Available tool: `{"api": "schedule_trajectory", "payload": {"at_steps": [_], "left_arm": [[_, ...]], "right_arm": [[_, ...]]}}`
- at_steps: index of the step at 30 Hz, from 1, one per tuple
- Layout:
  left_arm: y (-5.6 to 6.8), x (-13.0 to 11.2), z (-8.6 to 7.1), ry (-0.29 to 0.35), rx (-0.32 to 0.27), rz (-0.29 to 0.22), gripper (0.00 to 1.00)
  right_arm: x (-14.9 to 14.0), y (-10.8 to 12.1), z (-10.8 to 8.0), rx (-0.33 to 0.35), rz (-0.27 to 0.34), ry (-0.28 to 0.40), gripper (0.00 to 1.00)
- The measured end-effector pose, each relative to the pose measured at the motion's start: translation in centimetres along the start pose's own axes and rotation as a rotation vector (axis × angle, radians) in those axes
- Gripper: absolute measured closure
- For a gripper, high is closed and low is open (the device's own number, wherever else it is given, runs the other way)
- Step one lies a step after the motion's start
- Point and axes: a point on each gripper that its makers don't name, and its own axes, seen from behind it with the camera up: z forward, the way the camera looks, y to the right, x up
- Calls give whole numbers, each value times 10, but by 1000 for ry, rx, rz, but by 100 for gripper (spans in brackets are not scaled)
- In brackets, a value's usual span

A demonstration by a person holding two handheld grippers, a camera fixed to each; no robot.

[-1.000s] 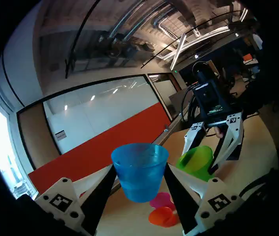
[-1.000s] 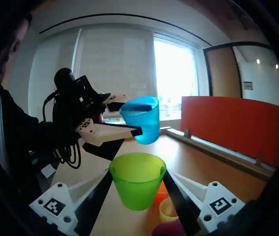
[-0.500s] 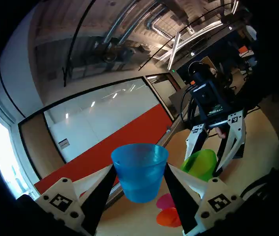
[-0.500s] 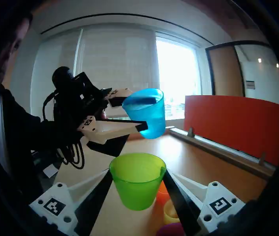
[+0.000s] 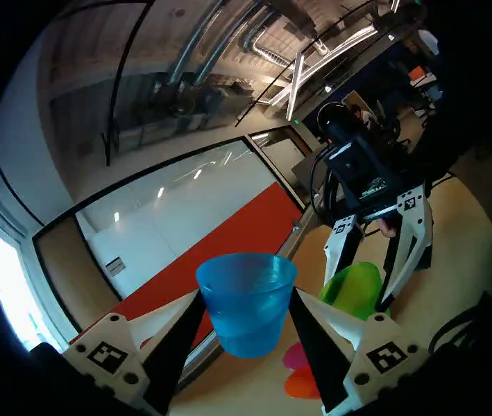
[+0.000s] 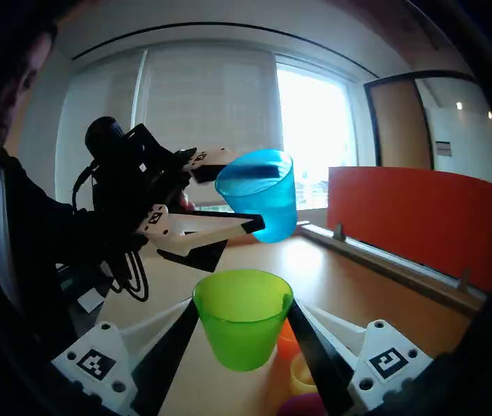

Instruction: Pour water

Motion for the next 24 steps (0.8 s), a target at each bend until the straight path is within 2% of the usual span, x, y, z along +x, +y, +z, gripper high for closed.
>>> {"api": "schedule_trajectory", "payload": {"at_steps": [8,16,24], "left_arm": [[-4,5,0,2,6,37,18],[-2,11,-1,5,0,94,18],[-4,15,1,6,-1,125,18]], "right_arm": [[0,-2,0,4,2,3,9],[0,-4,2,12,3,5,9],[0,-6,2,16,2,5,8]]}}
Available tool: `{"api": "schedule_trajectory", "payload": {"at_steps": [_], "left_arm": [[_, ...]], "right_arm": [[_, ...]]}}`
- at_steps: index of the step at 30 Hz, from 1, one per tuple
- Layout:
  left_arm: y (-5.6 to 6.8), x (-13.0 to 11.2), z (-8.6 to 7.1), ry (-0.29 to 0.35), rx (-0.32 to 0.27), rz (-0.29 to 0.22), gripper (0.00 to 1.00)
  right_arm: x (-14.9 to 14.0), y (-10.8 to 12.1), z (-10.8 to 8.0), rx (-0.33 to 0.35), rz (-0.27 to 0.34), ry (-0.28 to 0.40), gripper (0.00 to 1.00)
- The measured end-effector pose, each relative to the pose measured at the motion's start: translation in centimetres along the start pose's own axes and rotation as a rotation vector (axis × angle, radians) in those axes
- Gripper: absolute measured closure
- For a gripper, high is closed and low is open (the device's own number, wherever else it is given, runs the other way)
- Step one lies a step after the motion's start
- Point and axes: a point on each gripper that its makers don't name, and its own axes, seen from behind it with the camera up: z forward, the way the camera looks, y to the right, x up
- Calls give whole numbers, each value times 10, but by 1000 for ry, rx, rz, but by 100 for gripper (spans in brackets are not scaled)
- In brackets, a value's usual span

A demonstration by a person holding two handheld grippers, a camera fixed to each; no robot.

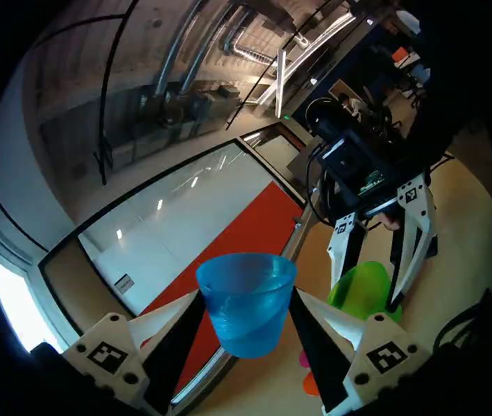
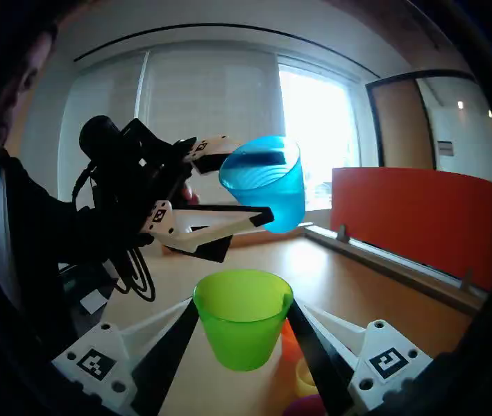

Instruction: Pour water

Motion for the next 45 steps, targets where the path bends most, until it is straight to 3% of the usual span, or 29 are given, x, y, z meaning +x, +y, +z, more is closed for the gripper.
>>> {"api": "schedule_trajectory", "payload": {"at_steps": [45], "left_arm": [[-14,14,11,19,19,161,18]], "right_arm": [[8,1,2,-10,-16,18,9]]}}
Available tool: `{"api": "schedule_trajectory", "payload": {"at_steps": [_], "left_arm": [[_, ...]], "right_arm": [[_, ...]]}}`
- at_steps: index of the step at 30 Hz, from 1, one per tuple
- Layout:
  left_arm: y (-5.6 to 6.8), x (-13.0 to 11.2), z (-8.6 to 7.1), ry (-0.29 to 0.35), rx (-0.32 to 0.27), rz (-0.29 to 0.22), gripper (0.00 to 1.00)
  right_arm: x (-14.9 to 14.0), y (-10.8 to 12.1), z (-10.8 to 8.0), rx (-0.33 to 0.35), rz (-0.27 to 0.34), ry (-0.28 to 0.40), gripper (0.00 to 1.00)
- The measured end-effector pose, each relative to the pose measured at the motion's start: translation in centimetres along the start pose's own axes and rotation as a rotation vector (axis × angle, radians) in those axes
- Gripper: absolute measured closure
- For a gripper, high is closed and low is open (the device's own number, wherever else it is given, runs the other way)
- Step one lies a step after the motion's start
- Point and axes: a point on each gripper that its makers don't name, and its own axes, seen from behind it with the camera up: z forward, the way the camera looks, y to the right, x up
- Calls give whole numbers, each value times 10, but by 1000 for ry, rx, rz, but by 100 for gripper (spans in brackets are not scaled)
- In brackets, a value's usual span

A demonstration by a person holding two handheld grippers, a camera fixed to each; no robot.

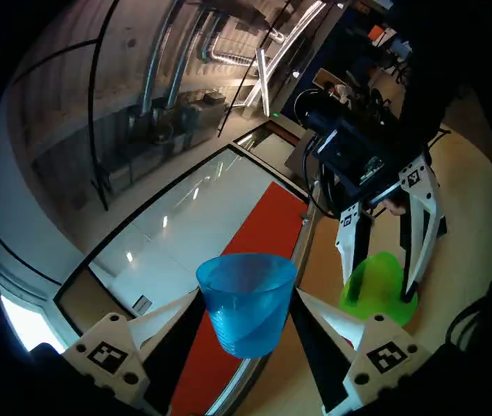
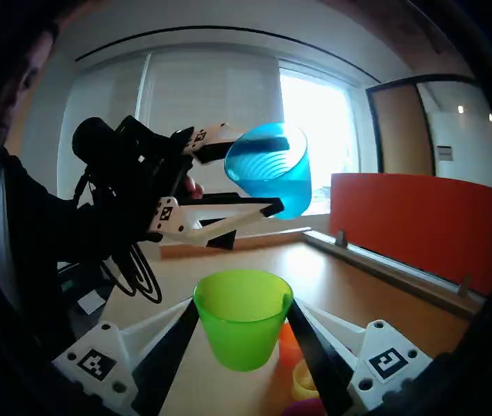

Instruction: Pour water

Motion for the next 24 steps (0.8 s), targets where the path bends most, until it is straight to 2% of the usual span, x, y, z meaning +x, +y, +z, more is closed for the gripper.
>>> {"api": "schedule_trajectory", "payload": {"at_steps": [24], "left_arm": [[-6,5,1,4,3,47,18]], "right_arm": [[5,0,1,-4,-5,19,10]]}}
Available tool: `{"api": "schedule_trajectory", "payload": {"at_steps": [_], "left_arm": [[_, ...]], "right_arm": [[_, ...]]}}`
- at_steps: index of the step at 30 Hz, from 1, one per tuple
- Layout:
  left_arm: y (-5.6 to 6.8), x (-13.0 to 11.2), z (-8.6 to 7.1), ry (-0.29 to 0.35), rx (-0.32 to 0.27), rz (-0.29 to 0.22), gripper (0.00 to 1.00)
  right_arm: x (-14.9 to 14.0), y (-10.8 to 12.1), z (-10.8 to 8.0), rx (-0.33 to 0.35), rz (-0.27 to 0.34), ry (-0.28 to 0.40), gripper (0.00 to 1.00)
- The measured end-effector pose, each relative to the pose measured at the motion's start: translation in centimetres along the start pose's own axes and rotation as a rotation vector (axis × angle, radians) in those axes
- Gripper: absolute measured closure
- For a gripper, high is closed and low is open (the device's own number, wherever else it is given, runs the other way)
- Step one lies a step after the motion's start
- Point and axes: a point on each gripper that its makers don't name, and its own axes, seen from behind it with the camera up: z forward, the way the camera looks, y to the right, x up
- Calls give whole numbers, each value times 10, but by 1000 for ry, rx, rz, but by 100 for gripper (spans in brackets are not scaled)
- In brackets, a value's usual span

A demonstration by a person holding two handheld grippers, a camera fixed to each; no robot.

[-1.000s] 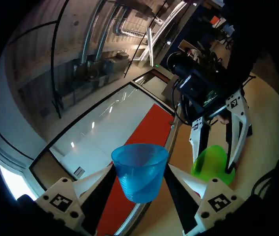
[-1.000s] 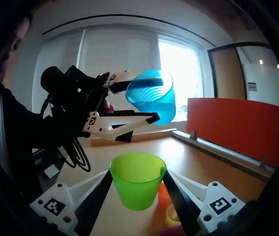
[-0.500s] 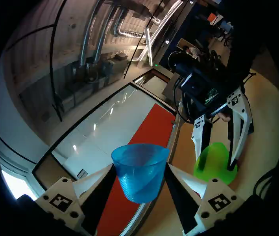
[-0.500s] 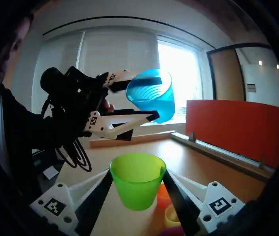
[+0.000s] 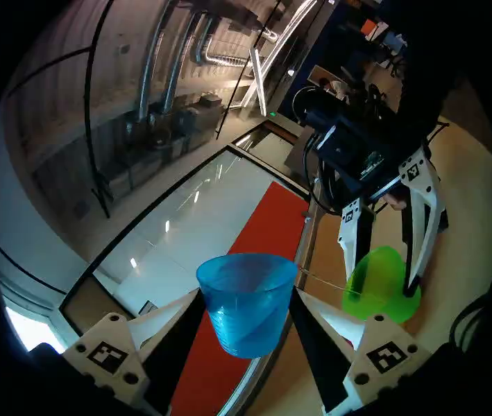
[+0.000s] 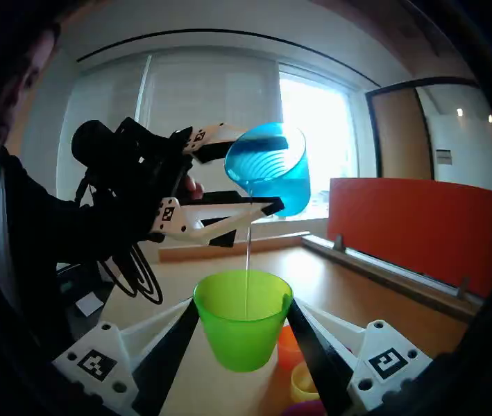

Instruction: Pour water

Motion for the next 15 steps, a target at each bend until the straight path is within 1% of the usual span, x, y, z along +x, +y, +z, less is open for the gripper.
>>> {"api": "schedule_trajectory", "payload": {"at_steps": [8,15], "left_arm": [[2,0,1,4,-10,9,18],[2,1,2,4,-8,27,18]], "right_arm": [[0,0,-1,0,-5,2,10],[0,0,-1,-1,-3,2,10]]}}
